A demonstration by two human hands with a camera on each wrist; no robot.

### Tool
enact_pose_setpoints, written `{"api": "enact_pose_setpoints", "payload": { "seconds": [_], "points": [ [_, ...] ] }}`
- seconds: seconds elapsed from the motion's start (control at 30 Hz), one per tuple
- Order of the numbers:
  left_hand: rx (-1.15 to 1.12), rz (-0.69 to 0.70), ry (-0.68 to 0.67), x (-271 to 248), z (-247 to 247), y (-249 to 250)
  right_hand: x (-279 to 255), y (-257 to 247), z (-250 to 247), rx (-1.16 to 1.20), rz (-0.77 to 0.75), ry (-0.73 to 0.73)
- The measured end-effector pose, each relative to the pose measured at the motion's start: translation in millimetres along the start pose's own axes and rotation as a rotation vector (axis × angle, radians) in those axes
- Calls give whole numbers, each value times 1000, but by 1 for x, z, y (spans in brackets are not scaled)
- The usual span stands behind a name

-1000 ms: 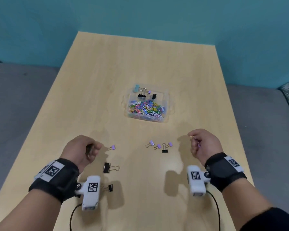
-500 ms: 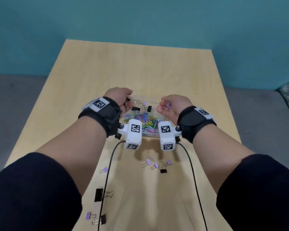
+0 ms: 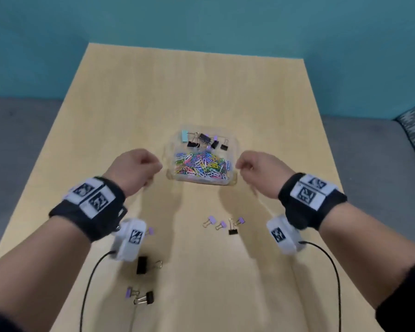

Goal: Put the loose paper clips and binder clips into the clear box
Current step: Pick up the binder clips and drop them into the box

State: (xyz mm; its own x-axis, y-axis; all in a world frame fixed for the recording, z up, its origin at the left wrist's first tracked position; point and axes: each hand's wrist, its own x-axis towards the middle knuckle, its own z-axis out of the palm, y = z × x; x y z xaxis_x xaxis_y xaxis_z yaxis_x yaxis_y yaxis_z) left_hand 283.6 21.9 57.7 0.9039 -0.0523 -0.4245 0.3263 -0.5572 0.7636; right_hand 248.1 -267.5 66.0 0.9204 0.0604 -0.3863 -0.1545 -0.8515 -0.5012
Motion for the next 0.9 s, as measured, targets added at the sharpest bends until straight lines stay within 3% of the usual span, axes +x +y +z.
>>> {"api": "enact_pose_setpoints", "payload": {
  "seconds": [0.1,0.2,0.4,0.6,0.73,0.83,0.9],
  "points": [
    [422,-67,-143,-34,0,-40,-33,24,35,-195,-68,-131],
    [648,-44,-209,-55,12,-69,-51,36,60,-288,-122,-223],
    [742,113,-123,-67,32,-89,-57,33,86,-408,-150,-132],
    [742,89,-95,-71,35,-78,-59,24,87,-327,-2,-69],
    [520,-13,-51,-74,34,-82,-63,27,89,-133,144,-9],
    [-82,-141,-10,-77,25,-94,-69,35,94,564,352,143],
    [-424,-253,2,-86,16,-101,-75,36,95,933,455,166]
  ]
}}
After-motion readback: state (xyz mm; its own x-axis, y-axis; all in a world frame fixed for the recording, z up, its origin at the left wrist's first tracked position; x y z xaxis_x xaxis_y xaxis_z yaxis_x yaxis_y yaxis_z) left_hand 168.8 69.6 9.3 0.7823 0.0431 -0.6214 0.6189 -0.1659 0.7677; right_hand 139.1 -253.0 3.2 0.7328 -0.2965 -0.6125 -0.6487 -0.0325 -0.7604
